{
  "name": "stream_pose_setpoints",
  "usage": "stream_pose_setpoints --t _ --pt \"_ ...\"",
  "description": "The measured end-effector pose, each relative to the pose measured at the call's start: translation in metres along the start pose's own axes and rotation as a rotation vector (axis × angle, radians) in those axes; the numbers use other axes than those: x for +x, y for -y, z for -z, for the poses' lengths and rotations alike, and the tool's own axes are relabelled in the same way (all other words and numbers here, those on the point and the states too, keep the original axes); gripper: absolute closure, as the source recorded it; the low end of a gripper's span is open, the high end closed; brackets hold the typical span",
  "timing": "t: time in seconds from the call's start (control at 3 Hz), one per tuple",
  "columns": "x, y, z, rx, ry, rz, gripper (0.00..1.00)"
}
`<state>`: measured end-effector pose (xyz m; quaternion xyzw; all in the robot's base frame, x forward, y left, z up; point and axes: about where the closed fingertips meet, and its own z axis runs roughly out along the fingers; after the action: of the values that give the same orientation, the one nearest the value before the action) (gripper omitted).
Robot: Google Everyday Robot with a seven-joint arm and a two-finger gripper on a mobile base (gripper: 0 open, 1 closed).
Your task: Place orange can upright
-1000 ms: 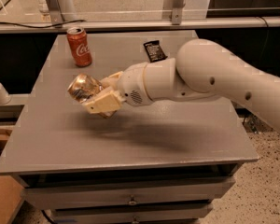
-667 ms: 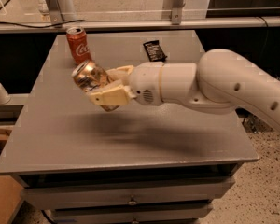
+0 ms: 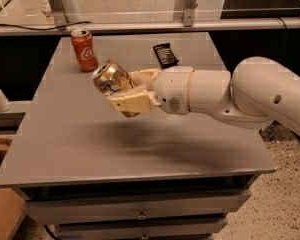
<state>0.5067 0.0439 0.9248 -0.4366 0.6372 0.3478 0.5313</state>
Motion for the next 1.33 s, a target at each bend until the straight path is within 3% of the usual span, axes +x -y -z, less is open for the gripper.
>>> stream_pose_setpoints --t 0.67,1.33 --pt "0.014 0.006 0.022 0.043 0.048 -0.003 1.00" --pt "0.032 0.032 0.083 0.148 0.132 0.008 1.00"
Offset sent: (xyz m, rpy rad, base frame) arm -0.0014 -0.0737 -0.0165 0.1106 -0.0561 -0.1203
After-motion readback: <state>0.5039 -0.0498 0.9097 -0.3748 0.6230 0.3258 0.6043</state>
